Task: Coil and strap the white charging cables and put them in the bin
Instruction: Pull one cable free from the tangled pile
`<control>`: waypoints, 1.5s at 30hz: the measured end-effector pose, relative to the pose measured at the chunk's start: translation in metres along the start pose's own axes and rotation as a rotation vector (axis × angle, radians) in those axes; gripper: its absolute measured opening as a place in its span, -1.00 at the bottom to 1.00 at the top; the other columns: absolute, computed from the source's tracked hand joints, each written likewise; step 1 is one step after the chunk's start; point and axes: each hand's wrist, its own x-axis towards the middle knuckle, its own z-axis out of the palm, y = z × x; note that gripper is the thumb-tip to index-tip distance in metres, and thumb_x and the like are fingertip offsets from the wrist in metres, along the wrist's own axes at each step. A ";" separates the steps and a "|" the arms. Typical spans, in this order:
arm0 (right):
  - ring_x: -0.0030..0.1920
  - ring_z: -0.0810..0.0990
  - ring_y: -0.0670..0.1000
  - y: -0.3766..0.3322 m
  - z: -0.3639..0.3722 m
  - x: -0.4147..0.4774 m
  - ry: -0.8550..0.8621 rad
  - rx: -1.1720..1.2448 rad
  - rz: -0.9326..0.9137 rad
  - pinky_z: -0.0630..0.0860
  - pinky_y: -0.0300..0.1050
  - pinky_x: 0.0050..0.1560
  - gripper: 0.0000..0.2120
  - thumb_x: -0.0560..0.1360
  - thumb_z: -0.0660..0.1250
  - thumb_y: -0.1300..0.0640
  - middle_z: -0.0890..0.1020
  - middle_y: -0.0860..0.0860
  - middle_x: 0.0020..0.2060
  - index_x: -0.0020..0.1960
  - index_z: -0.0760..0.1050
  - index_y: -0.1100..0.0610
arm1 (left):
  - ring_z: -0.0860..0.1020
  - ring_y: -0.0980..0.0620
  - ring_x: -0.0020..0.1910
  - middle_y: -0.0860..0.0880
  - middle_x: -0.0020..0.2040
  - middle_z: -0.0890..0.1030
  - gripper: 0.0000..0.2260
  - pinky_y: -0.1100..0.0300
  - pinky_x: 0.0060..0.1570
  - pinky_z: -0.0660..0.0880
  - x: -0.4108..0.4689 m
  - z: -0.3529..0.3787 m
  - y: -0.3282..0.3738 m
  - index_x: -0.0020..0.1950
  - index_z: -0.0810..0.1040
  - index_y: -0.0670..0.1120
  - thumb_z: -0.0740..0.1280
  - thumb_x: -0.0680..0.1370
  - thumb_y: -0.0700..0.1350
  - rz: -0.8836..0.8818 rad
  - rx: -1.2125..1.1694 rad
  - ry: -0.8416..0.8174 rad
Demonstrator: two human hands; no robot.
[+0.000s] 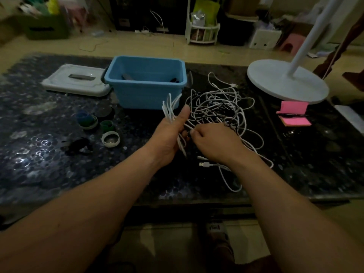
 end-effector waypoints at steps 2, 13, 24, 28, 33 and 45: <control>-0.15 0.52 0.07 0.000 0.001 0.000 -0.021 -0.028 -0.006 0.38 -0.02 -0.15 -0.63 0.68 0.08 -0.16 0.56 -0.07 -0.21 -0.10 0.54 -0.02 | 0.38 0.06 -0.43 0.02 -0.43 0.38 -0.71 0.15 -0.36 0.37 0.003 -0.004 0.001 -0.19 0.49 0.00 0.38 0.65 0.11 0.001 -0.029 0.070; -0.18 0.52 0.09 -0.005 -0.002 -0.007 -0.101 -0.091 0.066 0.35 -0.05 -0.17 -0.62 0.66 0.13 -0.15 0.58 -0.03 -0.21 -0.13 0.56 0.03 | 0.52 -0.08 -0.22 -0.10 -0.22 0.54 -0.84 0.02 -0.11 0.51 0.006 -0.007 0.001 -0.01 0.52 -0.11 0.30 0.71 -0.07 0.009 0.060 0.063; 0.08 0.62 0.24 -0.018 -0.013 -0.009 -0.167 0.385 0.044 0.52 0.06 0.09 -0.44 0.50 -0.01 -0.06 0.67 0.20 0.06 0.18 0.62 0.22 | 0.42 0.07 -0.43 -0.03 -0.39 0.42 -0.78 0.19 -0.34 0.45 0.002 -0.002 0.007 -0.10 0.38 -0.10 0.16 0.75 -0.23 0.156 0.190 -0.034; -0.04 0.69 0.04 -0.019 -0.021 -0.004 -0.105 1.062 0.212 0.60 0.05 0.09 -0.59 0.63 0.26 -0.14 0.73 0.04 -0.06 0.09 0.65 0.20 | 0.68 0.05 -0.14 -0.01 -0.15 0.70 -0.84 0.13 -0.17 0.59 -0.011 0.009 -0.001 0.14 0.57 -0.16 0.19 0.74 -0.22 0.259 0.485 -0.266; 0.00 0.68 -0.02 -0.022 -0.013 0.001 0.157 0.700 0.115 0.58 0.08 0.19 -0.63 0.67 0.26 -0.19 0.73 -0.03 -0.08 -0.01 0.66 0.07 | 0.70 -0.02 -0.05 -0.08 -0.07 0.75 -0.82 -0.07 0.01 0.61 -0.009 0.008 0.001 0.09 0.68 0.03 0.27 0.67 -0.07 0.233 0.662 -0.223; -0.16 0.60 -0.05 0.044 -0.006 0.005 -0.034 0.156 -0.020 0.57 0.04 -0.05 -0.71 0.66 0.28 -0.19 0.62 -0.09 -0.24 -0.08 0.56 -0.01 | 0.12 0.06 -0.51 0.02 -0.44 0.20 -0.66 0.23 -0.48 0.01 0.015 -0.037 0.068 -0.22 0.35 0.04 0.21 0.73 0.10 0.082 0.166 0.128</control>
